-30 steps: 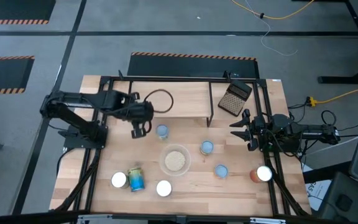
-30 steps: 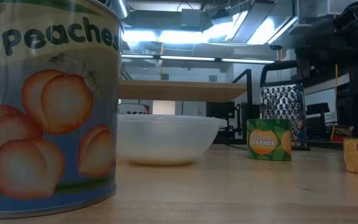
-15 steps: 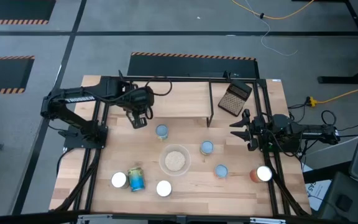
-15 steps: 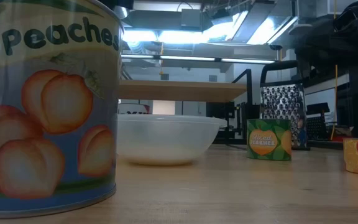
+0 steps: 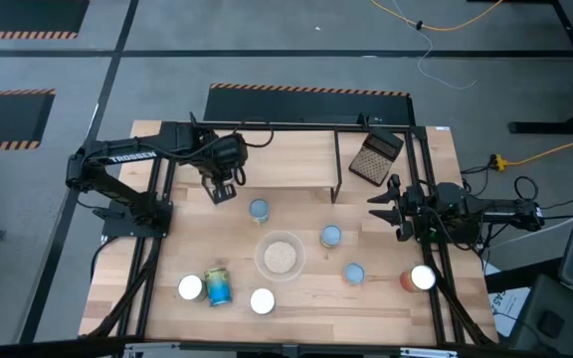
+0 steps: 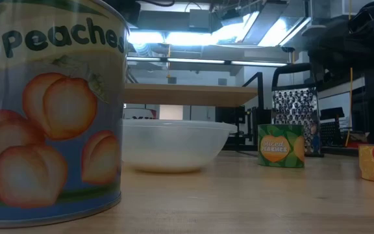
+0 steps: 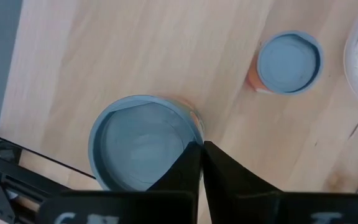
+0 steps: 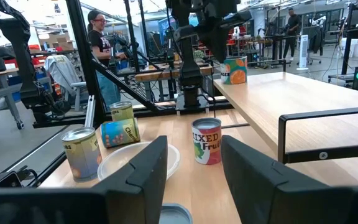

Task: Pick and place cans onto a shelf
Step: Put the small canned oranges on the shelf, then put the canned mixed fruit on the shelf

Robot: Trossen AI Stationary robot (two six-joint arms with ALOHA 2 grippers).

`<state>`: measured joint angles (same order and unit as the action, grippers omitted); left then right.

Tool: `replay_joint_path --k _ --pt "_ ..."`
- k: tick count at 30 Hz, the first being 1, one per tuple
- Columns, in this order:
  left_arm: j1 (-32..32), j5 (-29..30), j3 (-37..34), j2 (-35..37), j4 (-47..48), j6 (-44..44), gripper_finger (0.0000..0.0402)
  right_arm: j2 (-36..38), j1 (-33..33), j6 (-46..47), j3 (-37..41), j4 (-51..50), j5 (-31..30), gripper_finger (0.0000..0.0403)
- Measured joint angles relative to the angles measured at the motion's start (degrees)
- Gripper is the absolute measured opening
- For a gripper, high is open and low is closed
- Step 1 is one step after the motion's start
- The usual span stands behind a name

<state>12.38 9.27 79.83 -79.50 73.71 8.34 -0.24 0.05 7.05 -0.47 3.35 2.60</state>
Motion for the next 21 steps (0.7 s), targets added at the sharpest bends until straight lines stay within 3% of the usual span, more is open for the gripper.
replay_joint_path --k 6,21 --pt "0.0 0.2 0.0 0.0 0.0 0.0 0.0010 0.0 0.0 0.0 0.0 0.0 0.0 0.0155" --pt "0.0 0.7 -0.1 0.0 -1.4 0.0 0.0084 0.0 0.0 0.0 0.0 -0.7 0.0 0.0155"
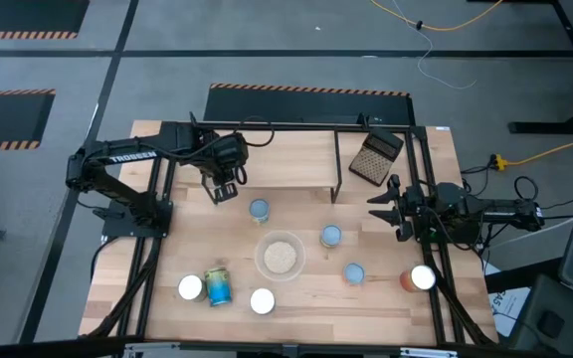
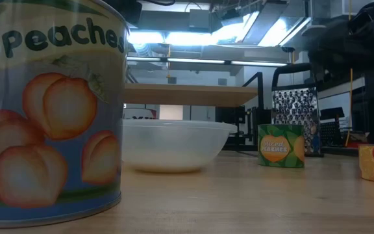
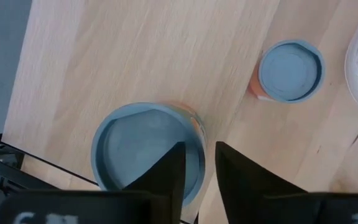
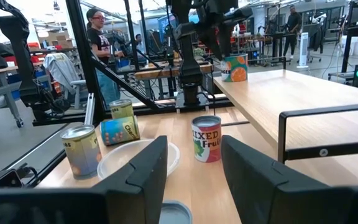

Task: Pick and place cans onto a shelf
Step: Put the canned mixed fruit on the shelf

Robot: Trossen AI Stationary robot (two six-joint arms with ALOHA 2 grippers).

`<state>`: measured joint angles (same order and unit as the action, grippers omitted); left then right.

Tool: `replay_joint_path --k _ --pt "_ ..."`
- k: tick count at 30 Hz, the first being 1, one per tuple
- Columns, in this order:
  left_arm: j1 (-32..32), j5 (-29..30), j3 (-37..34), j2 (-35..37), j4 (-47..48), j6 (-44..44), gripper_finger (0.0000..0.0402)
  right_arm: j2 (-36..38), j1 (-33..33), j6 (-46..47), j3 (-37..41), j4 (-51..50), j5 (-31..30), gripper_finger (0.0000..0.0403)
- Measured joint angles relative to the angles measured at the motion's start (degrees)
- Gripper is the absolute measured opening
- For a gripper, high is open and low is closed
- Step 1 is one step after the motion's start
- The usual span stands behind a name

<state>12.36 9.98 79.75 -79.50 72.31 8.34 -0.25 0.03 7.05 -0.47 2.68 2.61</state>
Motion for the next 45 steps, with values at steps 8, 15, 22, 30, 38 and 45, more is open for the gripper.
replay_joint_path --k 8,15,22,30,38,45 --pt "0.0 0.1 0.0 0.0 -0.6 -2.7 0.0103 0.0 0.0 0.0 0.0 -0.9 0.0 0.0155" --pt "0.0 0.0 0.0 0.0 -1.8 -2.8 0.0104 0.0 0.0 0.0 0.0 -0.9 0.0 0.0155" --pt "0.0 0.0 0.0 0.3 -2.8 -2.8 0.0104 0.0 0.0 0.0 0.0 -0.9 0.0 0.0155" --pt "0.0 3.0 0.0 1.3 -5.9 -2.8 0.0105 0.0 0.0 0.0 0.0 -0.9 0.0 0.0155" --pt "-1.7 0.5 0.0 2.3 -11.9 -2.8 0.0105 0.0 0.0 0.0 0.0 -0.9 0.0 0.0155" --pt "-6.1 -5.1 0.0 2.2 -18.3 -2.5 0.0105 0.0 0.0 0.0 0.0 -0.9 0.0 0.0155"
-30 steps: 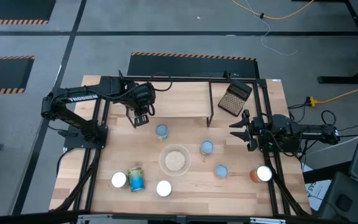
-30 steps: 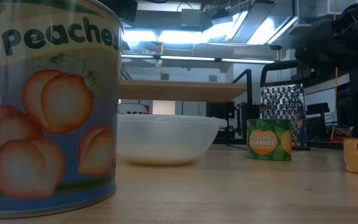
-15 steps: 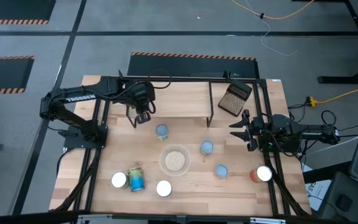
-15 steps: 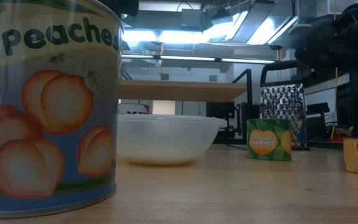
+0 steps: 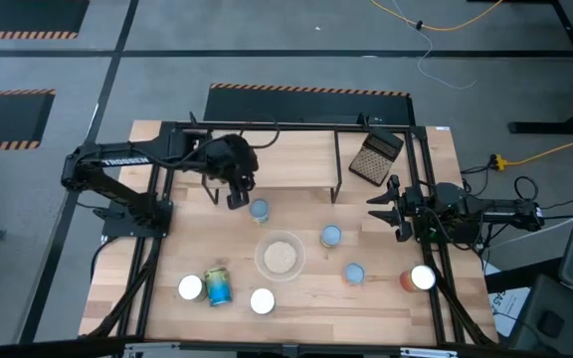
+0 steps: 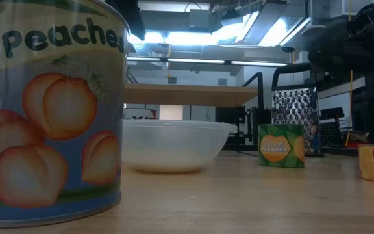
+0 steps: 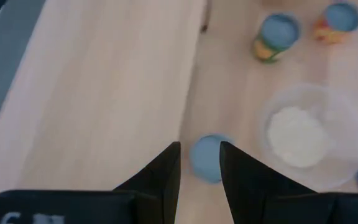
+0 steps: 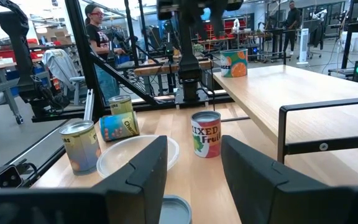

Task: Pick and place cans onto a shelf
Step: Put the canned mixed fruit on the shelf

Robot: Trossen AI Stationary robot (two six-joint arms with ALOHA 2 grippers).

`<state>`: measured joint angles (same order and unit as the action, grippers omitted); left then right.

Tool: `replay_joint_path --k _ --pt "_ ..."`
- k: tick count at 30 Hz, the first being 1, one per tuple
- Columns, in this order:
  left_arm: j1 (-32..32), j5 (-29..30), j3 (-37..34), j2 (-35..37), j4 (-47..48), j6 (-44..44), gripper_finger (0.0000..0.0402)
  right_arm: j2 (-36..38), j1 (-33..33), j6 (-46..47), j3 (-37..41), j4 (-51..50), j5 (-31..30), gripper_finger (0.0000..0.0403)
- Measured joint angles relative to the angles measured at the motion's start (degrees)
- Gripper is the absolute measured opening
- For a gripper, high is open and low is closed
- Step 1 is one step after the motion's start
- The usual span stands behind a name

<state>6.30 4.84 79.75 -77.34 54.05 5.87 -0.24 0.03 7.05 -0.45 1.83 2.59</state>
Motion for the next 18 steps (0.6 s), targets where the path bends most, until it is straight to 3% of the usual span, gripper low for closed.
replay_joint_path --k 13,18 --pt "-8.8 0.3 0.0 -0.5 -7.6 11.8 0.0105 0.0 0.0 0.0 0.0 0.0 0.0 0.0155" --pt "-11.9 4.0 -0.1 -2.0 -8.1 18.4 0.0105 0.0 0.0 0.0 0.0 0.0 0.0 0.0155"
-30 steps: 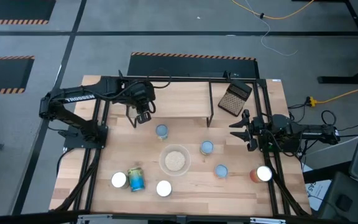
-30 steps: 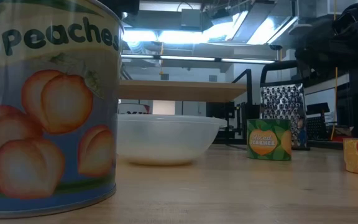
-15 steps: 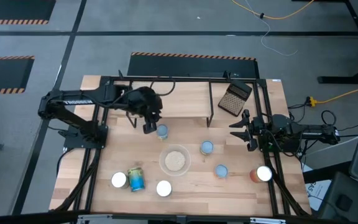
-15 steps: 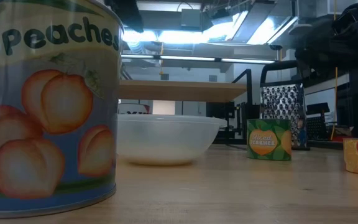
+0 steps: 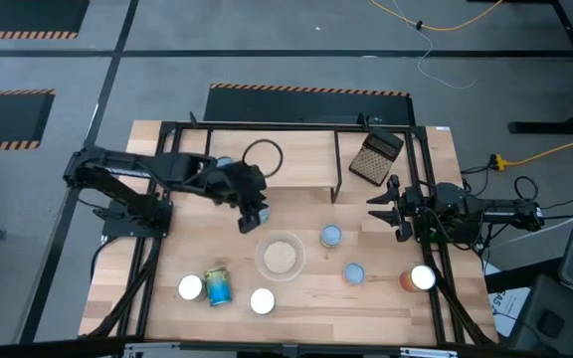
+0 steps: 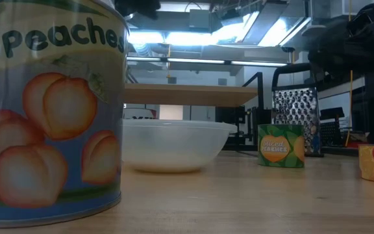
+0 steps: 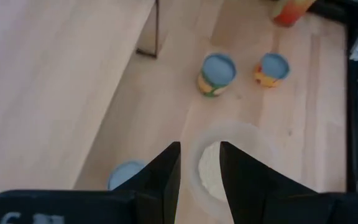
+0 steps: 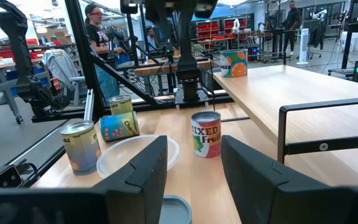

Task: Pick and place cans onto a shelf
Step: Put the canned mixed fruit on the shelf

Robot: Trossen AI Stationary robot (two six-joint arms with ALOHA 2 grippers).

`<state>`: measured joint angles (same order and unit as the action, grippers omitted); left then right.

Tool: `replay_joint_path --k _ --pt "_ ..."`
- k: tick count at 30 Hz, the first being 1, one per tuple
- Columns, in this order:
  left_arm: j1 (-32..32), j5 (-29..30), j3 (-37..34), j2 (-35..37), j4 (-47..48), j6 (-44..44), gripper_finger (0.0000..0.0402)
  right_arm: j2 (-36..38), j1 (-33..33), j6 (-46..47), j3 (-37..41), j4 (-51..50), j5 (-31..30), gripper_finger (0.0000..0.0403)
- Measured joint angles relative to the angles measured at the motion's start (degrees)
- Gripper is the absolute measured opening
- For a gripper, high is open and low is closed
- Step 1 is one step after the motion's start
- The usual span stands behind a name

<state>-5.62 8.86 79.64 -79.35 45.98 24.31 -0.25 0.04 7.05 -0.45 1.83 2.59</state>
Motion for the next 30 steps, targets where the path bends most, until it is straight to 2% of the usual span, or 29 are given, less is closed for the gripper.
replay_joint_path --k 4,9,23,30 --pt "-1.9 3.5 0.1 -2.4 0.1 5.6 0.0105 0.0 0.0 0.0 0.0 0.2 0.0 0.0155" --pt "-2.7 3.9 0.1 -6.4 -0.2 11.1 0.0104 -0.2 0.0 0.0 0.0 0.2 0.0 0.0155" --pt "-2.5 4.4 0.1 -17.8 2.2 13.3 0.0101 -0.1 0.0 0.1 0.0 0.1 0.0 0.0155" --pt "-2.1 8.5 0.1 -19.9 7.1 15.9 0.0101 -0.1 0.0 0.0 0.0 0.0 0.0 0.0155"
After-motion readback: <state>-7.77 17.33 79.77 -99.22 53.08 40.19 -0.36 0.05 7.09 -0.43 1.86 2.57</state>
